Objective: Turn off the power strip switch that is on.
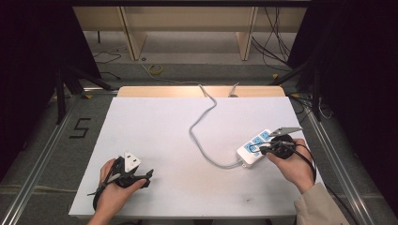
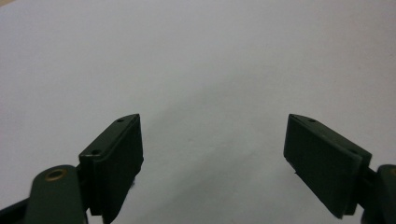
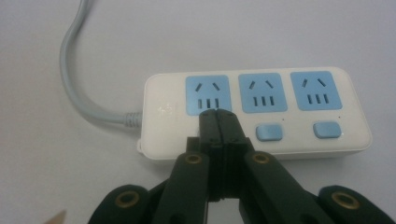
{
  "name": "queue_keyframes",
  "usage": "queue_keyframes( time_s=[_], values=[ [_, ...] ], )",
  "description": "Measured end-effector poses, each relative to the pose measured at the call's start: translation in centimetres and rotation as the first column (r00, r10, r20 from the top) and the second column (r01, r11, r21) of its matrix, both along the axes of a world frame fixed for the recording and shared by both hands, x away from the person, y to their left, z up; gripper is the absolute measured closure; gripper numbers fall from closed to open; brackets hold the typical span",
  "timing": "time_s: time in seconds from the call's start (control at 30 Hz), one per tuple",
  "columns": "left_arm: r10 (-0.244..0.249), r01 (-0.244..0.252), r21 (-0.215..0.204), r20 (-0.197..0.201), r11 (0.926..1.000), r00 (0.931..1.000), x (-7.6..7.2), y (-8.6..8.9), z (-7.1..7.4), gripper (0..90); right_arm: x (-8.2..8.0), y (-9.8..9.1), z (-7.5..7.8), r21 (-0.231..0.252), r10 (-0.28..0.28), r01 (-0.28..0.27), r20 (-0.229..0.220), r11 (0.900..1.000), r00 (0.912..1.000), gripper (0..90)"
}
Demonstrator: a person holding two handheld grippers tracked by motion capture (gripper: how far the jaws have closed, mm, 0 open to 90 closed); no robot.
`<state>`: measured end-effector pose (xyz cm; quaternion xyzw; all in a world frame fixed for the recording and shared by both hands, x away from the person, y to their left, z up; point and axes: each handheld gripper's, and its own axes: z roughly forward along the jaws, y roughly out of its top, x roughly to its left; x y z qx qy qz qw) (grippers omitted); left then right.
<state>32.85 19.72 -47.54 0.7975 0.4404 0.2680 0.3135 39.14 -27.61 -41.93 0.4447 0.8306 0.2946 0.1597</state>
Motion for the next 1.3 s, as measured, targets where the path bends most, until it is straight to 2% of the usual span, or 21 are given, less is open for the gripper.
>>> queue_keyframes(
  time_s=[0.7, 1.3],
  values=[
    [0.001, -0.001, -0.003, 0.003, 1.0000, 1.0000, 0.0, -0.1, 0.0, 19.3, 0.8, 0.3, 0.0, -0.017, 0.005, -0.005, -0.004, 0.9998, 1.0000, 90.0],
    [-0.001, 0.001, -0.001, 0.004, 1.0000, 1.0000, 0.0, -0.1, 0.0, 19.3, 1.2, 0.6, 0.1, -0.019, 0.006, -0.006, -0.027, 0.9998, 0.9996, 90.0]
  ],
)
